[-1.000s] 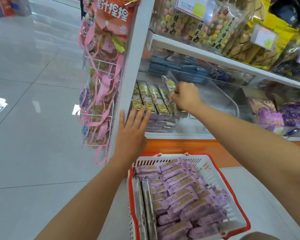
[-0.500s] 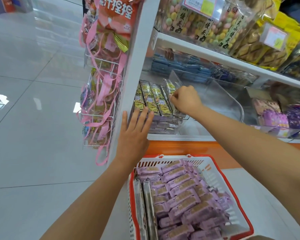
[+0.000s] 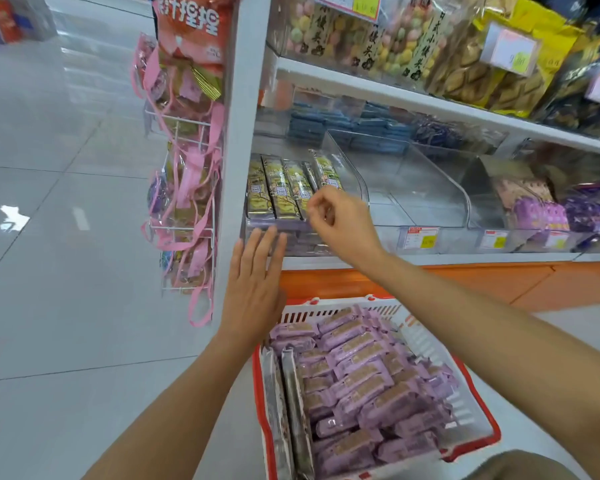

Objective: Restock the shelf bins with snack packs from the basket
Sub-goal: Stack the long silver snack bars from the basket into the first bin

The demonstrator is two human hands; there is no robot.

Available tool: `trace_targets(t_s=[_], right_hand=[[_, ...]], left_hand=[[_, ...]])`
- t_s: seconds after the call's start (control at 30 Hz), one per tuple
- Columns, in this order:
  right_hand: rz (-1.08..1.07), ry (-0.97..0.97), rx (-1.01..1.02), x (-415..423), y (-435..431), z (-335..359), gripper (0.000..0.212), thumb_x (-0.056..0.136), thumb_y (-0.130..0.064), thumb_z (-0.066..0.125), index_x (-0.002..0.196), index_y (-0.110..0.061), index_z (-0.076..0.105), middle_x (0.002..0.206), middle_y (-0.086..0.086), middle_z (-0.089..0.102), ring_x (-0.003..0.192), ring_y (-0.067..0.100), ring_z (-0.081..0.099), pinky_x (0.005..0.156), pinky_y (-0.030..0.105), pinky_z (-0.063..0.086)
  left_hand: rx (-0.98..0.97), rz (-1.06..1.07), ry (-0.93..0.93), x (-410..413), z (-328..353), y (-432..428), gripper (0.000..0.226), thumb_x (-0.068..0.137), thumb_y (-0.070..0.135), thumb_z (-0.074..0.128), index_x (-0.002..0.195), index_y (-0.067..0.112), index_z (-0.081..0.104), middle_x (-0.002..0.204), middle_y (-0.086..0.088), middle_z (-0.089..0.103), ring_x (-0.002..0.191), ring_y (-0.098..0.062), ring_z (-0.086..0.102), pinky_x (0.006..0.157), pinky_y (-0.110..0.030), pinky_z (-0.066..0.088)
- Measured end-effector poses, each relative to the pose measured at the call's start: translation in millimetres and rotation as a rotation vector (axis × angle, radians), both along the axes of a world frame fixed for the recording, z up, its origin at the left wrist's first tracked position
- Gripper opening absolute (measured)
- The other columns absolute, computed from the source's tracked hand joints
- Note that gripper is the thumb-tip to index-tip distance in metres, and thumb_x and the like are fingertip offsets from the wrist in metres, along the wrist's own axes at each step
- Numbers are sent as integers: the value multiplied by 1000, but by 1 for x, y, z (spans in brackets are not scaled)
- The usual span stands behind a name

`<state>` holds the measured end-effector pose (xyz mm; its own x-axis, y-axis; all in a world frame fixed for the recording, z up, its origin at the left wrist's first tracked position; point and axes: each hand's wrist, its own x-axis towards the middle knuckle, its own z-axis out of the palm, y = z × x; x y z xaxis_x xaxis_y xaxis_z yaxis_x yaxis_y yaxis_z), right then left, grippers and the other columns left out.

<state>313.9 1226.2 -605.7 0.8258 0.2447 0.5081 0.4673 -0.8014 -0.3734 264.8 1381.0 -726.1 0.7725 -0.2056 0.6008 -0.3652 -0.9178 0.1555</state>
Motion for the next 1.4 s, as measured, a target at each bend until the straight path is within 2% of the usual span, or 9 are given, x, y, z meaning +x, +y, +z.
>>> trace_targets(t_s=[0.27,0.47,0.6,0.7,0.9,1.03,1.17,1.27,1.4], right_hand=[[-46,539,-93,-59,-1,-118,11,91,-22,62,98,-20,54,72,-10,55,65,9,54,60,26,42],[-126,893,-255,-90,-7,-175,35,95,-31,55,120,-7,48,103,12,64,94,29,63,71,34,47],[-142,1124,-240,-102,-8,-187,36,96,-23,57,127,-10,44,107,8,59,105,26,57,77,28,43],[-188,1276,-161,-108,-7,-201,81,92,-22,64,149,2,13,137,17,49,123,29,51,93,30,45],[-210,1208,-70,-117,-11,-217,65,86,-12,68,137,-7,28,113,8,52,103,22,56,57,20,38],[-165,932,16,-114,-22,-205,44,81,-18,72,111,-21,40,93,-10,48,87,14,53,63,22,39],[-27,762,72,-104,-27,-180,39,80,-20,73,106,-22,43,100,-5,51,88,12,54,65,19,40],[37,684,64,-101,-29,-161,40,84,-22,71,113,-23,45,107,-8,52,92,6,54,70,14,42],[91,642,55,-97,-32,-136,44,83,-25,72,117,-26,44,107,-12,51,87,-2,50,72,15,40]], left_hand=[[-58,-70,380,-36,-69,5,63,75,3,70,136,5,54,142,-19,49,130,-38,46,108,-49,38],[86,-105,726,-63,-105,6,64,106,30,29,157,14,-6,164,-4,-14,152,-21,-11,124,-38,-1],[70,-82,767,-67,-113,3,63,107,32,21,155,13,-17,158,-2,-28,150,-18,-19,123,-34,-7],[76,-75,782,-66,-118,3,62,105,38,13,154,15,-18,156,0,-30,149,-17,-21,122,-33,-9],[39,-60,779,-67,-119,1,62,106,37,18,156,17,-14,163,-1,-19,151,-17,-16,124,-35,-4],[-98,-47,690,-62,-107,2,56,106,38,26,156,13,24,163,-6,21,149,-22,19,121,-36,16],[-424,6,670,-49,-84,-10,62,98,61,25,119,16,63,116,-2,65,111,-24,55,95,-38,42],[-796,9,838,-40,-61,-23,47,94,62,46,104,18,59,89,0,67,80,-19,63,71,-36,50],[-927,39,708,-35,-37,-28,30,95,44,59,94,14,62,76,1,62,68,-18,60,58,-32,42]])
